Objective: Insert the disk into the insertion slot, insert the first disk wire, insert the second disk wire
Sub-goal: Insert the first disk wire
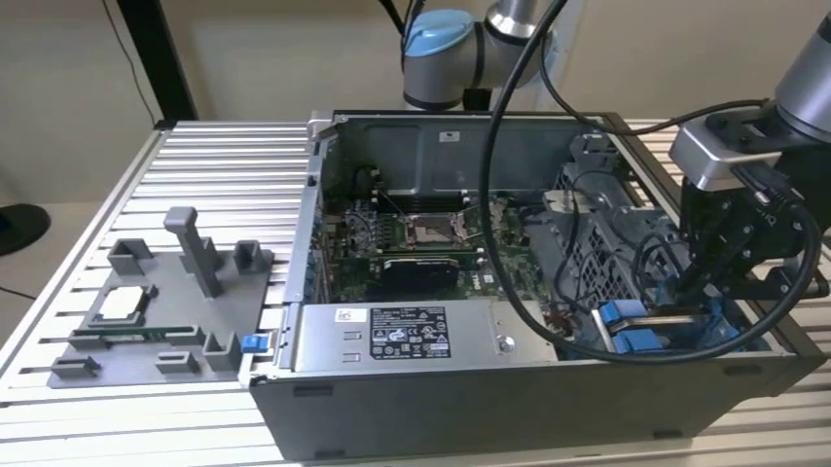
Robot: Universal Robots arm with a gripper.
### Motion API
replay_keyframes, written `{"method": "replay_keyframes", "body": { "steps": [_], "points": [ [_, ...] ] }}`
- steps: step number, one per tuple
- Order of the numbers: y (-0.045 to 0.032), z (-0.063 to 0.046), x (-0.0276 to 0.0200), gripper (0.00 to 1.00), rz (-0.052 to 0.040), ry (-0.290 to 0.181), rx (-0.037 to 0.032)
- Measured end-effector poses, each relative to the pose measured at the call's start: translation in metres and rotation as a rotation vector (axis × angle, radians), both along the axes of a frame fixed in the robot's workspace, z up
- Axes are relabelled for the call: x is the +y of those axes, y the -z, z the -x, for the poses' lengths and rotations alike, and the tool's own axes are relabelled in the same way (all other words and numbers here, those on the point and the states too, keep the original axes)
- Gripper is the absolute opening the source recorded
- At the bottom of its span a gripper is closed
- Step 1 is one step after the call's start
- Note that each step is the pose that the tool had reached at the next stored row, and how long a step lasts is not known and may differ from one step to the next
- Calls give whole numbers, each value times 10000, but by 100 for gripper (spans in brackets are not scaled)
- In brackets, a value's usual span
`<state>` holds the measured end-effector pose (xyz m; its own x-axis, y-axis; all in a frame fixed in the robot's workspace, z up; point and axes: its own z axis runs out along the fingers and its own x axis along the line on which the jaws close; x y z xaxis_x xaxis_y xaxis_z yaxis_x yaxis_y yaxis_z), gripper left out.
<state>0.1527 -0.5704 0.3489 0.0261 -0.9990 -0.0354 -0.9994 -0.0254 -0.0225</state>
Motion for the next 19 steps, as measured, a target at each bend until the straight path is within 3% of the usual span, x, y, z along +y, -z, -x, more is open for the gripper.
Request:
{"method": "replay_keyframes", "body": {
  "steps": [19],
  "points": [
    [17,0,2,0,-8,0,-32]
  ]
}}
